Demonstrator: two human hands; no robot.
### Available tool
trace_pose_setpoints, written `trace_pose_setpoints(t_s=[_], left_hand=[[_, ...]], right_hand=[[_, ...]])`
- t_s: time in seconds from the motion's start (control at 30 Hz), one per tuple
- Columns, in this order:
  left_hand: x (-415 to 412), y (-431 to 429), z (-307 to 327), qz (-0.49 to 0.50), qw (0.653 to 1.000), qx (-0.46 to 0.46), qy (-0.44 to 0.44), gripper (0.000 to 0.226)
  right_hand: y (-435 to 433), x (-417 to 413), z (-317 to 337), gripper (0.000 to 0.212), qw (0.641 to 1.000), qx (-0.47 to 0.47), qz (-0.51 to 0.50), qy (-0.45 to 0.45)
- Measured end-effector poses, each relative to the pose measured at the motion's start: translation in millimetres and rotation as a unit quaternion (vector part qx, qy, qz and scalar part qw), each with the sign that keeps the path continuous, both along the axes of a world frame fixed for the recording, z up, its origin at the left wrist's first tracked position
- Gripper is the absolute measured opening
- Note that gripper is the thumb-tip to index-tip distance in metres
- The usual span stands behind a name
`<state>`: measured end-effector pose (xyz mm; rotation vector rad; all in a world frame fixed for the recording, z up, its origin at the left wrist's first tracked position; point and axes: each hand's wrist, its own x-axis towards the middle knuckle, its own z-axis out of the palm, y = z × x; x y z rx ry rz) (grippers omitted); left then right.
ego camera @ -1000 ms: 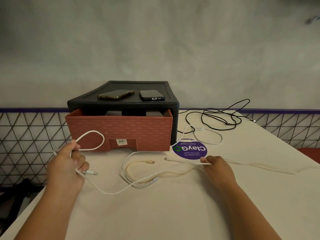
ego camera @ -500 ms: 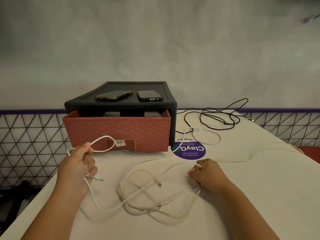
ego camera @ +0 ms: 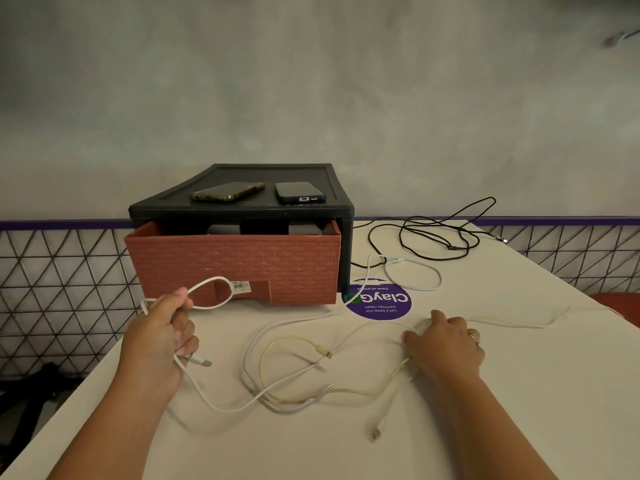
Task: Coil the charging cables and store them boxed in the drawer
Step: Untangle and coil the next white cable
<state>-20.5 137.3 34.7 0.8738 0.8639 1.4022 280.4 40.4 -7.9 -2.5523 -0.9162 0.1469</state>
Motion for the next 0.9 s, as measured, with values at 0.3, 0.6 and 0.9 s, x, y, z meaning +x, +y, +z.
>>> trace_pose_setpoints(t_s=[0.3,0.6,0.9], left_hand=[[12,-7,-3,-0.022,0.999,0.008,0.026,0.031],[29,-23,-8,-0.077,0.985,0.034,0.149,0.027],[84,-64,-20,-0.207,0.931,0.082,0.289,0.024]], right_hand=[[6,-5,-5,0.044,0.976,0.019,0.213,-0.034],[12,-24,-3,0.032,0.93,0.032,0.365,-0.017],[17,-41,-6,0.038,0.885,0.044,0.462,-0.025]])
